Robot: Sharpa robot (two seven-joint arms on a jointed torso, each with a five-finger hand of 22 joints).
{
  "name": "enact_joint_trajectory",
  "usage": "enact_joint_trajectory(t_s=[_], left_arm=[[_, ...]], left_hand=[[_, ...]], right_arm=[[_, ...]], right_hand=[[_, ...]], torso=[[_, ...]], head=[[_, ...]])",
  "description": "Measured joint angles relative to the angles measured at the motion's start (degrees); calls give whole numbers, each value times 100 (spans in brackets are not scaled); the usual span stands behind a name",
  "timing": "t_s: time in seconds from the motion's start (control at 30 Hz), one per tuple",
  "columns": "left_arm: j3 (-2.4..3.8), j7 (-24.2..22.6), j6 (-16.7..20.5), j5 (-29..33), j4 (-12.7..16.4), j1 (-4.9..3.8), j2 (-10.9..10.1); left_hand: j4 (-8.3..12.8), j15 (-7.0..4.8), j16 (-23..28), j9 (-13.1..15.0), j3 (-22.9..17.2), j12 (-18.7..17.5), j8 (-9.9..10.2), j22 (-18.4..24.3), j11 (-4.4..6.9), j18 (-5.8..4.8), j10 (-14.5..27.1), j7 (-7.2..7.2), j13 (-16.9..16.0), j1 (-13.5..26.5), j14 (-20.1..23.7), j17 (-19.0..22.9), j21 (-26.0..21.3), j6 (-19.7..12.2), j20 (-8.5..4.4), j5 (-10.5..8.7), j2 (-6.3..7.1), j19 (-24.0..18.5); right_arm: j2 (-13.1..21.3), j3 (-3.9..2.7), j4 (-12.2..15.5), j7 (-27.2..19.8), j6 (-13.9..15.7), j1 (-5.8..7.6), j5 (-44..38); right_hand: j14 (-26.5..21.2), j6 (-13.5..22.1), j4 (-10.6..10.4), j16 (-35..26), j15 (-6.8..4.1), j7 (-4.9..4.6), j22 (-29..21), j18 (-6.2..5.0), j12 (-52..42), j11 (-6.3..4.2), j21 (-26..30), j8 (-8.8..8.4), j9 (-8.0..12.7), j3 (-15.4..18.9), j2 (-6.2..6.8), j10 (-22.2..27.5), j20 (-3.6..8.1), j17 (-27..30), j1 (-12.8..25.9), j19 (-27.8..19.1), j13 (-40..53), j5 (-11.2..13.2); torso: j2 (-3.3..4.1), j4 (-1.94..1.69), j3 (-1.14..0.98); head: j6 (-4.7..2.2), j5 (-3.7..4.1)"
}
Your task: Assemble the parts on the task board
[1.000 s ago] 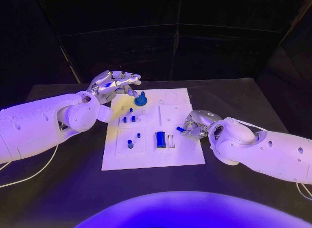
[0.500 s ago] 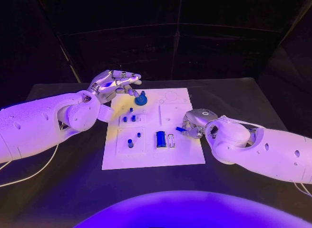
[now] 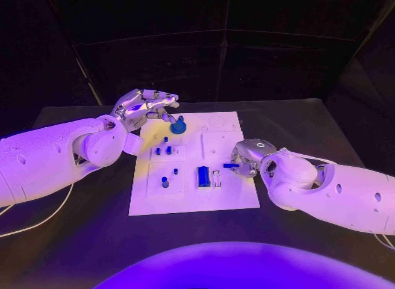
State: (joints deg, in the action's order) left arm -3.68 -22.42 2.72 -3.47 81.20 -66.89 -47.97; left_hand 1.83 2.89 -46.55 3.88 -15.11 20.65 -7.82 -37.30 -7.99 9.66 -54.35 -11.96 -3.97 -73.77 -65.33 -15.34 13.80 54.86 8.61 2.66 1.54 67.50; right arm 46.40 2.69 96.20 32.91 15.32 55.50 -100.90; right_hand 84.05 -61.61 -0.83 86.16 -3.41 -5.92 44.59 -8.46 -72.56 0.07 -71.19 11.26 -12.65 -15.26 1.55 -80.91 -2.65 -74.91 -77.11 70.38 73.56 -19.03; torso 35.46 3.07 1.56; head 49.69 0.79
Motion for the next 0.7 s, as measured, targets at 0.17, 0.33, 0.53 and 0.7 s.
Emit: enact_joint_trajectory(t_s=[0.17,0.33,0.53,0.7], left_arm=[[0,0,-1,0,6,0,-2],[0,1,-4,0,11,0,-7],[0,2,-6,0,13,0,-13],[0,2,-6,0,19,0,-17]], left_hand=[[0,0,0,0,0,0,-23,6,0,0,0,0,0,0,0,-6,0,0,0,0,0,0],[0,0,0,0,0,0,-23,6,0,0,0,0,0,0,0,-6,0,0,0,0,0,0],[16,0,23,0,-16,0,-23,13,0,0,0,0,0,-22,0,-5,0,0,0,0,-22,0],[16,0,23,0,-16,0,-22,13,0,0,0,0,0,-22,0,-5,0,0,0,0,-22,0]], right_arm=[[65,33,112,10,265,-40,261],[152,45,256,-37,577,-56,531],[272,41,443,-133,952,-54,825],[310,41,526,-168,1099,-54,1111]], right_hand=[[0,-31,-32,4,0,-13,57,0,-72,-18,-25,-2,-1,-36,17,-59,12,0,134,23,61,-54],[0,-49,-37,18,0,-6,71,0,-126,-18,-42,-42,-1,-109,61,-99,9,0,213,49,116,-154],[0,-102,-68,27,0,2,103,0,-154,-38,-42,-49,-3,-142,120,-120,30,0,314,69,139,-157],[-20,-125,-157,49,-20,19,116,0,-154,-38,-42,-83,-3,-146,132,-121,30,0,455,70,139,-160]], torso=[[-1,0,1],[-3,3,1],[-3,9,-1],[-3,9,2]], head=[[-14,7],[-18,8],[-26,15],[-21,31]])
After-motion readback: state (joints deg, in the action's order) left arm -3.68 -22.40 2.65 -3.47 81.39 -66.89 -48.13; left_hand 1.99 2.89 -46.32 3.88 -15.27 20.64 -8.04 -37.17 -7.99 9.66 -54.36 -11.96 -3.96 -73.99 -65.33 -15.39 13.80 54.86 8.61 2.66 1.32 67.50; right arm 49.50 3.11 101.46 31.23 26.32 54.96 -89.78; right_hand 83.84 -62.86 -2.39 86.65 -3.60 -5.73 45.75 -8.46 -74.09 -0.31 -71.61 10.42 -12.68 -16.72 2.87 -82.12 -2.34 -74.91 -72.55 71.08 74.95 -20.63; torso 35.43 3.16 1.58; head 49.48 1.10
